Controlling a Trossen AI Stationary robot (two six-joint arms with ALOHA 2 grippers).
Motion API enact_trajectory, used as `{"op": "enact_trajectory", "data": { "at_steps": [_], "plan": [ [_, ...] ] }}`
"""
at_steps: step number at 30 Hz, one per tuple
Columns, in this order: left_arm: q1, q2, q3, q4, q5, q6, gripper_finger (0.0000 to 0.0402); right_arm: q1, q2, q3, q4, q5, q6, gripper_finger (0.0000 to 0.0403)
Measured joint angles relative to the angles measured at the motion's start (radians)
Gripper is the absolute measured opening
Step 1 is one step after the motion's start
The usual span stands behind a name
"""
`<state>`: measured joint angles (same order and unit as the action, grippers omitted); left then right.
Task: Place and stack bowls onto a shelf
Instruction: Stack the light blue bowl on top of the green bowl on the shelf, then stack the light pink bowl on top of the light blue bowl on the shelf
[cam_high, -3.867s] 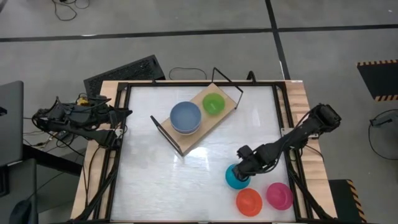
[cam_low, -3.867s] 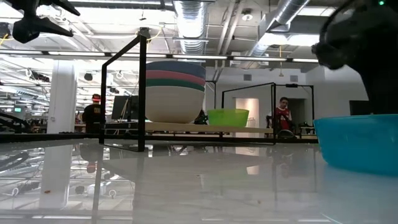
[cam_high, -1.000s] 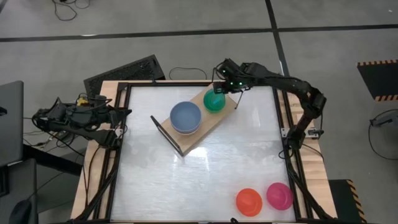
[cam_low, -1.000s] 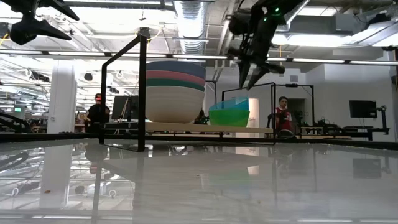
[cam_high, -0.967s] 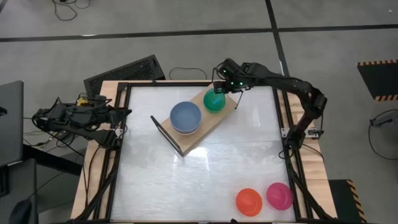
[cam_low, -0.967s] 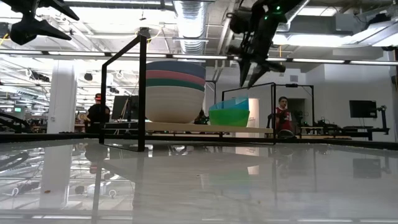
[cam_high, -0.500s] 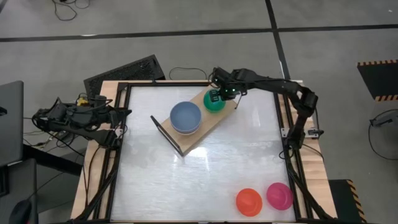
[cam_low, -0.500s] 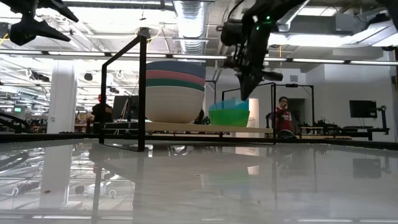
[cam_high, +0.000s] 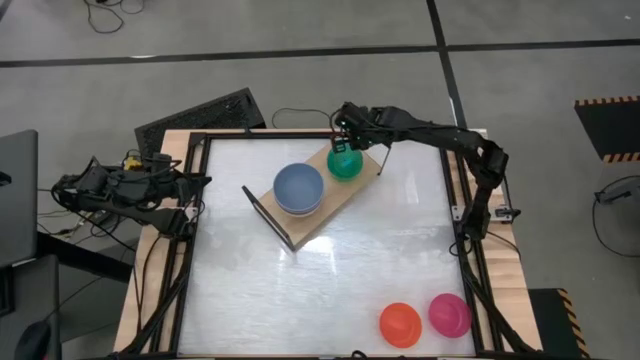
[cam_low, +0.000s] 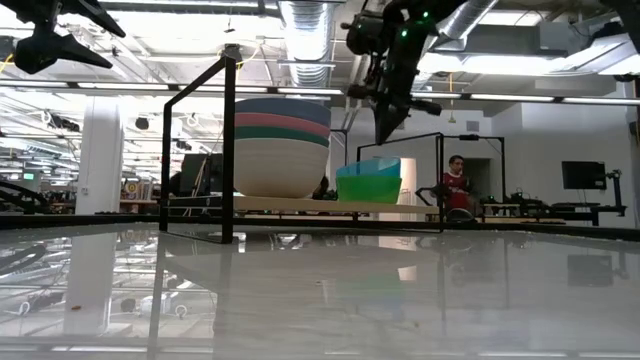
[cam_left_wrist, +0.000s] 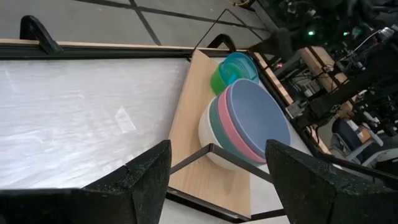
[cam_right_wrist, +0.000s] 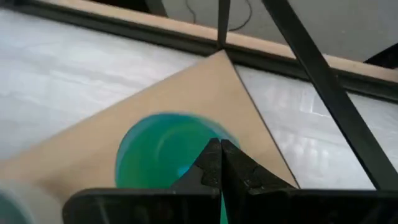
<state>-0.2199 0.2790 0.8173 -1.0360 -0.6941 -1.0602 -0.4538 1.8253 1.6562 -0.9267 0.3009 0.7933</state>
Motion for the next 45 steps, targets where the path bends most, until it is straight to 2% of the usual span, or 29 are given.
{"op": "enact_trajectory", "data": {
  "at_steps": [8,14,19,23,27,31,34,36,42,45],
  "plan": [
    [0.000,0.000,0.000,-0.004,0.001,-0.002,0.0245,0.001,0.087,0.000,0.004,0.021,0.007,0.0018],
    [0.000,0.000,0.000,-0.005,0.001,-0.002,0.0245,0.009,0.094,0.053,-0.009,0.021,-0.003,0.0021],
    [0.000,0.000,0.000,-0.006,0.016,-0.002,0.0245,0.057,0.044,0.165,-0.202,-0.001,-0.058,0.0023],
    [0.000,0.000,0.000,-0.007,0.018,0.012,0.0245,0.159,0.003,0.211,-0.431,-0.059,-0.034,0.0036],
    [0.000,0.000,0.000,-0.007,0.018,0.020,0.0245,0.348,-0.009,0.208,-0.652,-0.095,0.121,0.0057],
    [0.000,0.000,0.000,-0.007,0.018,0.020,0.0245,0.587,-0.033,0.145,-0.599,-0.185,0.321,0.0087],
    [0.000,0.000,0.000,-0.007,0.017,0.020,0.0245,0.761,-0.027,0.119,-0.651,-0.202,0.518,0.0122],
    [0.000,0.000,0.000,-0.007,0.020,0.020,0.0245,0.858,-0.023,0.070,-0.624,-0.227,0.664,0.0148],
    [0.000,0.000,0.000,-0.006,0.055,0.019,0.0245,1.101,-0.023,-0.014,-0.623,-0.515,1.094,0.0207],
    [0.000,0.000,0.000,-0.006,0.054,0.019,0.0245,1.196,-0.022,-0.034,-0.599,-0.552,1.325,0.0213]
  ]
}}
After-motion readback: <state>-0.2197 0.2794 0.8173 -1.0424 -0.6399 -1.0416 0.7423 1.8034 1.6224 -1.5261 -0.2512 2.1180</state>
